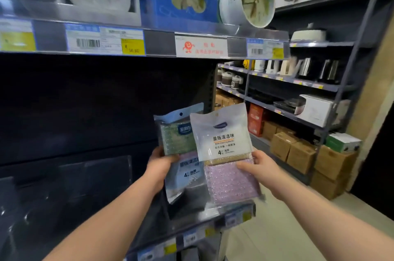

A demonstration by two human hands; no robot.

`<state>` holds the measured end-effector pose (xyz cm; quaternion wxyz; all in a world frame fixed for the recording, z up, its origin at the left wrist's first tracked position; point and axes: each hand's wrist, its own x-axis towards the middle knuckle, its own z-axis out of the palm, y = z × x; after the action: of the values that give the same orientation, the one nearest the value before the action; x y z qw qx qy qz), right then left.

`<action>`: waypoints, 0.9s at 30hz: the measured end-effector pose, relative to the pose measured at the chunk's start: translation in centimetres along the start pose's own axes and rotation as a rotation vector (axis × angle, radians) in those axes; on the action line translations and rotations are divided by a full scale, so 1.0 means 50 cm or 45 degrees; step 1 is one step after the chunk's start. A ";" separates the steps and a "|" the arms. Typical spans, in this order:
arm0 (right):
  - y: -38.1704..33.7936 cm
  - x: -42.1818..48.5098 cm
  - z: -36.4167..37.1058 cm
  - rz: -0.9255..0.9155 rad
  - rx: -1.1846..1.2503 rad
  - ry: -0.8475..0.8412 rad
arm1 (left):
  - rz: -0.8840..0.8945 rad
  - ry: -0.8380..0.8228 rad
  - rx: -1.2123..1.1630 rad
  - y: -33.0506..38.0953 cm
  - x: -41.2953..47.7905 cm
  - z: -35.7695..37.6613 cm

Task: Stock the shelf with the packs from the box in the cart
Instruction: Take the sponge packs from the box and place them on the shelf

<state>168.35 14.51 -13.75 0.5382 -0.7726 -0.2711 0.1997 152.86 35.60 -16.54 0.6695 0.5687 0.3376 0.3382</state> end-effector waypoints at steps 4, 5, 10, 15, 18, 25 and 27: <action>0.001 0.086 0.030 -0.024 0.005 -0.049 | -0.013 -0.043 0.017 -0.005 0.075 0.002; 0.003 0.103 0.039 -0.030 0.007 -0.065 | -0.007 -0.062 0.031 -0.008 0.092 -0.001; 0.013 0.168 0.101 -0.067 0.007 -0.122 | -0.050 -0.003 0.113 -0.017 0.155 -0.018; 0.016 0.211 0.167 -0.109 0.003 -0.214 | -0.098 0.085 0.157 -0.021 0.190 -0.043; 0.022 0.236 0.205 -0.117 -0.027 -0.311 | -0.118 0.075 0.256 -0.027 0.205 -0.053; 0.047 0.286 0.244 -0.141 -0.172 -0.390 | -0.233 0.020 0.407 -0.025 0.201 -0.058; 0.057 0.296 0.249 -0.125 -0.169 -0.405 | -0.279 0.020 0.397 -0.022 0.203 -0.060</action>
<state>172.91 32.14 -20.91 0.4453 -0.7511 -0.4028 0.2746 155.92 45.55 -18.69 0.6035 0.6226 0.4512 0.2112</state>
